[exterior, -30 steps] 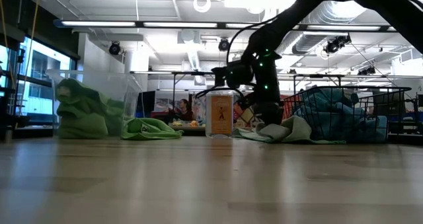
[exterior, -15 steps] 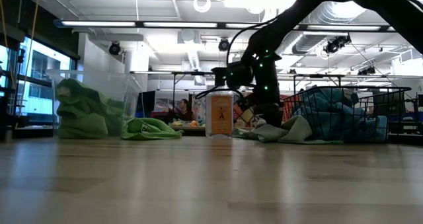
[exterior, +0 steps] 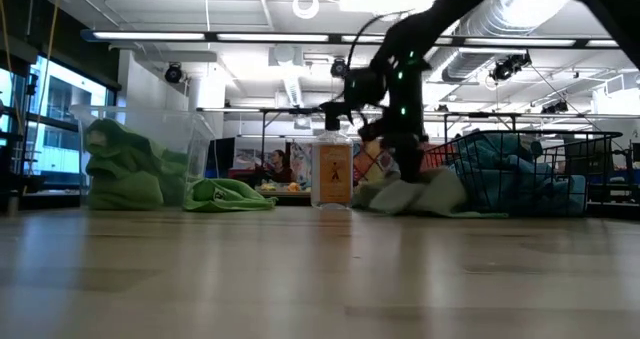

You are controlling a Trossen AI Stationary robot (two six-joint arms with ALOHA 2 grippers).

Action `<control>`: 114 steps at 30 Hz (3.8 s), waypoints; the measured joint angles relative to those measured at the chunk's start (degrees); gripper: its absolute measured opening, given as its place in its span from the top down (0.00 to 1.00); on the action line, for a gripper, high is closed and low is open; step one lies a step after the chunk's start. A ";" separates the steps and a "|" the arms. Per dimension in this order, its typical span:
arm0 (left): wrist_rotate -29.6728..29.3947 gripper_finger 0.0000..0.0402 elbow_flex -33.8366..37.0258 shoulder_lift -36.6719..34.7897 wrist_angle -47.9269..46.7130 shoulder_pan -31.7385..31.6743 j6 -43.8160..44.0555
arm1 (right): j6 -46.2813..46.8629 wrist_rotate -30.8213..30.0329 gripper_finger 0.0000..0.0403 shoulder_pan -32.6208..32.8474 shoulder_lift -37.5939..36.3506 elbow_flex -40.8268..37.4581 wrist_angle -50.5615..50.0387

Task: Sort microfiber towel by color & place in baskets
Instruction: Put the light green microfiber cloth into the bin

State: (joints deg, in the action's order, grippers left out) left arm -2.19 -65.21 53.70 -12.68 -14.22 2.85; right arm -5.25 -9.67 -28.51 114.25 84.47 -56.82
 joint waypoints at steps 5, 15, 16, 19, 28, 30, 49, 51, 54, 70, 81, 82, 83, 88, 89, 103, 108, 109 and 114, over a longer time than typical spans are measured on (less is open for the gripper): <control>-0.01 0.48 0.00 -0.02 -0.04 -0.02 -0.57 | 1.84 1.71 1.00 1.31 -7.24 0.11 -0.46; -0.01 0.48 0.00 0.39 -3.02 -0.02 -0.55 | 7.09 5.60 1.00 6.10 -25.05 0.16 -4.56; -0.01 0.48 0.00 0.40 -3.50 -0.02 -0.55 | 7.88 5.70 1.00 6.76 -26.96 0.20 -4.53; -0.01 0.48 0.00 0.38 -4.93 -0.02 -0.55 | 9.43 6.04 1.00 8.81 -32.54 0.22 -4.68; -0.01 0.48 0.00 0.38 -5.97 -0.02 -3.16 | 12.88 6.02 1.00 15.68 -43.58 -0.21 -4.66; -0.01 0.48 0.00 0.38 -5.97 -0.02 -4.10 | 12.82 5.86 1.00 16.70 -44.50 -0.91 -4.13; 0.54 0.48 0.00 4.23 -1.17 0.26 -4.54 | 1.83 16.56 1.00 18.93 -44.45 -4.55 38.63; 1.41 0.48 0.00 4.59 2.29 0.61 -3.41 | 1.76 16.60 1.00 18.93 -44.43 -4.55 38.88; 1.92 0.48 -0.02 4.56 7.92 1.29 -0.48 | 1.76 16.67 1.00 18.93 -44.43 -4.55 38.88; 6.63 0.31 -0.02 8.74 14.51 4.96 2.03 | 2.24 22.64 1.00 18.93 -39.90 -4.52 38.81; 12.69 0.30 0.00 15.91 12.30 4.92 8.20 | -0.07 26.90 1.00 18.93 -36.65 -4.52 38.27; 13.88 0.30 0.00 16.51 12.58 4.92 8.84 | -0.25 26.91 1.00 18.93 -36.65 -4.52 38.31; 14.73 0.30 0.00 17.03 12.66 4.96 9.13 | -0.49 26.99 1.00 18.93 -36.65 -4.52 38.32; 16.77 0.30 0.00 19.39 12.71 5.35 9.11 | -1.26 27.12 1.00 19.19 -36.64 -4.52 39.98; 16.81 0.30 0.00 19.75 12.97 5.42 9.08 | -1.30 27.12 1.00 19.19 -36.61 -4.52 40.48; 17.26 0.30 -0.03 23.70 16.90 6.40 7.53 | -3.65 27.08 1.00 19.19 -36.78 -4.58 46.79; 17.29 0.30 -0.02 24.33 22.20 6.58 5.75 | -2.65 27.08 1.00 19.19 -36.78 -4.50 46.91; 17.28 0.30 -0.02 24.43 23.12 6.58 5.10 | -2.57 27.07 1.00 19.19 -36.78 -4.50 46.97; 17.19 0.30 -0.02 24.69 23.53 6.75 1.96 | -2.72 27.05 1.00 19.87 -36.78 -4.50 48.16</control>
State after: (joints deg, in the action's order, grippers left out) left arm 15.00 -65.23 78.40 10.85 -7.46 4.81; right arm -7.97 17.38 -8.64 77.47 79.96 -8.66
